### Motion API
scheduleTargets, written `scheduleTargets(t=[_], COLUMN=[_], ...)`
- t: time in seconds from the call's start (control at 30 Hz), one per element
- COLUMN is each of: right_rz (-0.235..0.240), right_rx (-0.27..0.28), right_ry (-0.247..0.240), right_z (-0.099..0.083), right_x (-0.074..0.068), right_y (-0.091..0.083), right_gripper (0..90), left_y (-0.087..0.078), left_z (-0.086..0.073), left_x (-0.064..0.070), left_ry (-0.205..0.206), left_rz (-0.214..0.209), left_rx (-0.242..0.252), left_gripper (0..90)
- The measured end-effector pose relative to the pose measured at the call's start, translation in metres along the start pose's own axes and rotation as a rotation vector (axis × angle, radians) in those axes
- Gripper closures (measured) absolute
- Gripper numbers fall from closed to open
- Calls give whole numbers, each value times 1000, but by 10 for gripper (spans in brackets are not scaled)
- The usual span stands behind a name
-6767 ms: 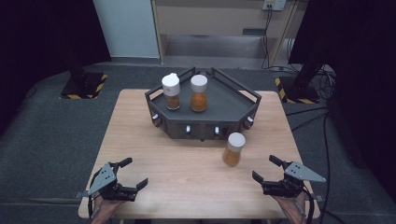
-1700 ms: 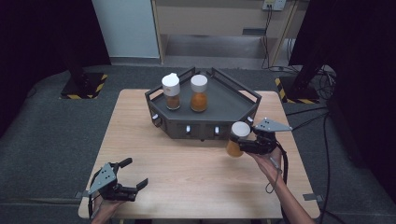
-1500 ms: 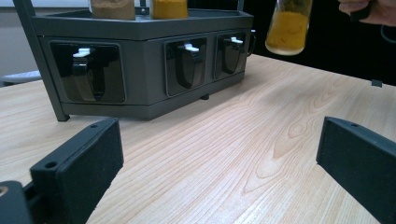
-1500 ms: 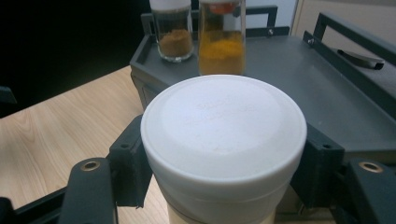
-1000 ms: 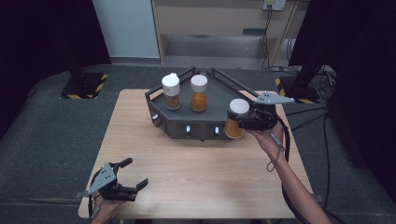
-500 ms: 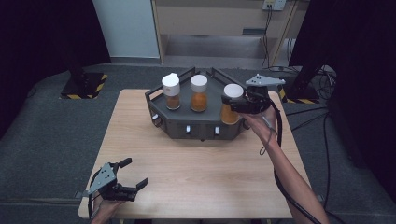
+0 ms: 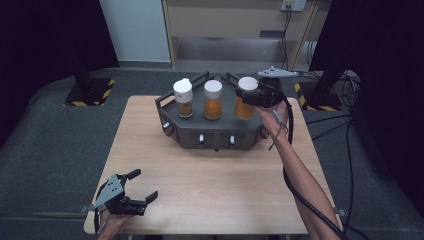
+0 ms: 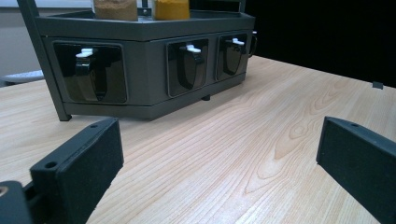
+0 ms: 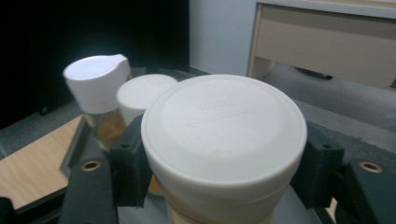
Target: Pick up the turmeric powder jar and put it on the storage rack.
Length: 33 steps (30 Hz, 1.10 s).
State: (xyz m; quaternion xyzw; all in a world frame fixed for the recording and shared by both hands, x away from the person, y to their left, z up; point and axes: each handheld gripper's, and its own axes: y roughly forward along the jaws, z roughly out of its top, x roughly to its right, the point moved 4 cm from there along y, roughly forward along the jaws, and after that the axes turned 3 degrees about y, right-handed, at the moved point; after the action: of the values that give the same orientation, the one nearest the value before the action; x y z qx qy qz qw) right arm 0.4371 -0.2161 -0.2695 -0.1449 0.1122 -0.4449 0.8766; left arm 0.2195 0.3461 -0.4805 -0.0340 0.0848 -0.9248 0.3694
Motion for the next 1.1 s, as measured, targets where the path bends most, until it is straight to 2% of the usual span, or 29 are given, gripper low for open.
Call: scheduleTargets(t=[0.17, 0.4, 0.7, 1.1], right_rz=[-35, -64, -66, -64], right_rx=[-1, -12, -28, -36], right_ry=[2, 14, 36, 43], right_z=[1, -8, -21, -26], right_x=[1, 8, 12, 14], right_y=[11, 24, 37, 43], right_gripper=[333, 333, 333, 333], left_y=[0, 0, 0, -1], left_z=[0, 0, -1, -1], left_x=[0, 0, 0, -1], left_ry=[-1, -2, -4, -5], left_rz=[0, 0, 2, 2], left_rx=[1, 1, 3, 4], left_gripper=[0, 0, 0, 0])
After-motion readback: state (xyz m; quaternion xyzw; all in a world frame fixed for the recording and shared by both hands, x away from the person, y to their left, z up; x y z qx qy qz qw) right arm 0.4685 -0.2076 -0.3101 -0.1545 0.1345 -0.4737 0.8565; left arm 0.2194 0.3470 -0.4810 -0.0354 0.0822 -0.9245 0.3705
